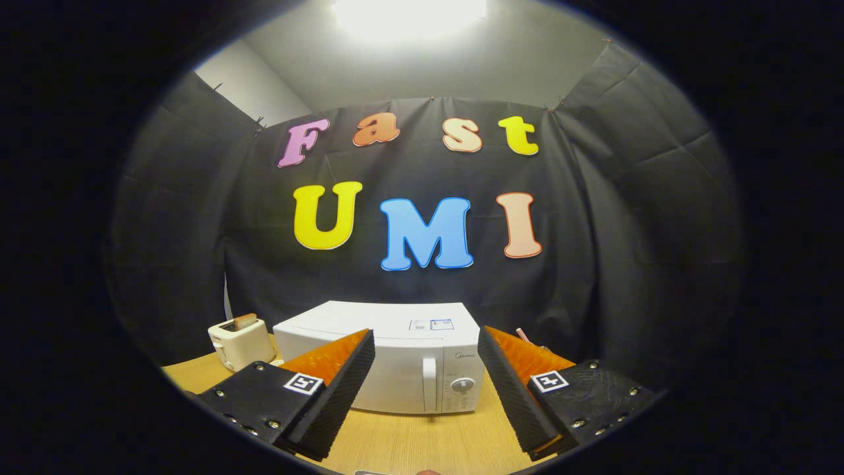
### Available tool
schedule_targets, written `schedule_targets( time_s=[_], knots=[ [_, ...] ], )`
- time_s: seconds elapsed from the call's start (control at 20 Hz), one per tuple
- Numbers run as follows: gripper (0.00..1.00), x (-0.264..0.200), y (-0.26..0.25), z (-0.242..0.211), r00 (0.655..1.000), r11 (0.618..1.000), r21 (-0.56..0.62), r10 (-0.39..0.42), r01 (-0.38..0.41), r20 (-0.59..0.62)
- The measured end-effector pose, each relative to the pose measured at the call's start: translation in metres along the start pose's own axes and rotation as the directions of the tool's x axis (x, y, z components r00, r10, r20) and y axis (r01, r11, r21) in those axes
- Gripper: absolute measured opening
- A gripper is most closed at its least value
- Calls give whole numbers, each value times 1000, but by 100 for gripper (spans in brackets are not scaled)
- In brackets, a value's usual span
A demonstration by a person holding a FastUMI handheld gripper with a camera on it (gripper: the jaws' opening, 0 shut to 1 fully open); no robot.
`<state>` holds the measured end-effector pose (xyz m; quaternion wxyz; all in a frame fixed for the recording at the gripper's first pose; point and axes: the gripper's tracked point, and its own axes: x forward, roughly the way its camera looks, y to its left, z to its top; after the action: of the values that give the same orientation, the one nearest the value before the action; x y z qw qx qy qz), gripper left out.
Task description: Open the microwave, put the food inside, and close the microwave door.
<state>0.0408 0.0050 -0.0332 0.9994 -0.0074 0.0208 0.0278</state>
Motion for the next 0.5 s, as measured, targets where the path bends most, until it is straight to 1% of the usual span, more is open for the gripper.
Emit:
schedule_targets(
  time_s=[0.35,0.5],
  knots=[
    [99,34,12,-26,999,999,-26,40,-41,-30],
    [99,52,11,-39,998,998,-38,43,-45,-50]
  ],
)
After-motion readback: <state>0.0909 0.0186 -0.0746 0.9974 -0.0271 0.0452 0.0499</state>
